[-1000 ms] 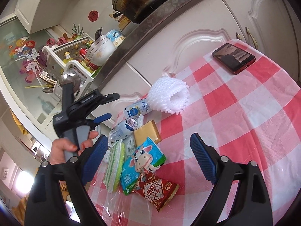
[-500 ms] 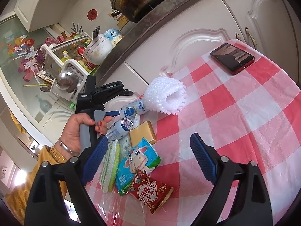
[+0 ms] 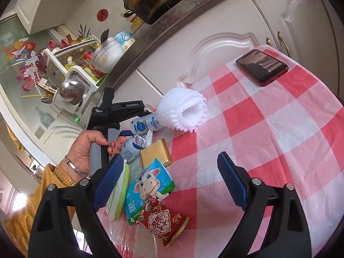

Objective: Collect trash
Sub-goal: 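Grasp the white foam net with the right gripper while the left grasps the green snack wrapper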

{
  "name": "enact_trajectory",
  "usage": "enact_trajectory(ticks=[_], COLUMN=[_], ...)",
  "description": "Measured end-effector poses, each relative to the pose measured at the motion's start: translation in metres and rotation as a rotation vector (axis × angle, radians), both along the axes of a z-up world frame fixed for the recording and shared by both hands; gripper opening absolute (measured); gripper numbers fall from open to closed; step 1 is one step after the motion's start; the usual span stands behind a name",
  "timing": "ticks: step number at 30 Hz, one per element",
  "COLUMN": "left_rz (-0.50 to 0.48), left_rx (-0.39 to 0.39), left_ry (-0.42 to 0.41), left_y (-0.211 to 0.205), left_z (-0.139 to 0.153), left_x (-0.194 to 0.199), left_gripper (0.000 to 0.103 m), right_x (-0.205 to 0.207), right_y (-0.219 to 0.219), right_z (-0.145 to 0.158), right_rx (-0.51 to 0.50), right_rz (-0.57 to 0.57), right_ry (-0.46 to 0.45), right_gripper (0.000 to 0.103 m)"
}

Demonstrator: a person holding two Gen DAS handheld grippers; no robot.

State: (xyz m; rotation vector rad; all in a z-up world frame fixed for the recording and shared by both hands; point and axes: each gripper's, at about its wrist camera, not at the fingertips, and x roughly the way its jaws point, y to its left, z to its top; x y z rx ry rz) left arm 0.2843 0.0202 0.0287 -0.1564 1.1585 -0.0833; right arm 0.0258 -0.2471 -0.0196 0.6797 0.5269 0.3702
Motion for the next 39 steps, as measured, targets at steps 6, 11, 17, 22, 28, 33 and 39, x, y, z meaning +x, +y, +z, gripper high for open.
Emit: enact_trajectory(ticks=[6, 11, 17, 22, 28, 33, 39], left_rz=[-0.093, -0.184, -0.302, -0.338, -0.368, -0.463, -0.532], left_rx=[-0.01, -0.006, 0.007, -0.003, 0.099, 0.126, 0.127], left_ry=[0.015, 0.029, 0.044, 0.025, -0.091, -0.101, -0.072], left_y=[-0.007, -0.017, -0.033, -0.034, -0.024, -0.022, -0.041], left_z=[-0.002, -0.002, -0.001, 0.006, 0.025, 0.018, -0.002], left_x=[-0.014, -0.033, -0.065, -0.078, -0.059, -0.041, -0.022], left_gripper=[0.082, 0.082, 0.082, 0.081, 0.081, 0.081, 0.081], right_x=[0.003, 0.005, 0.011, 0.019, 0.039, 0.062, 0.093], right_y=[-0.001, 0.001, 0.003, 0.002, 0.004, 0.008, 0.024], right_z=[0.001, 0.003, 0.005, 0.005, 0.005, 0.005, 0.015], right_rx=[-0.017, -0.041, -0.061, -0.08, -0.126, -0.148, -0.254], right_rz=[-0.005, 0.0, 0.01, 0.005, 0.01, 0.032, 0.062], right_ry=[0.001, -0.003, -0.001, 0.011, 0.061, 0.112, 0.114], right_gripper=[0.09, 0.09, 0.09, 0.09, 0.09, 0.09, 0.09])
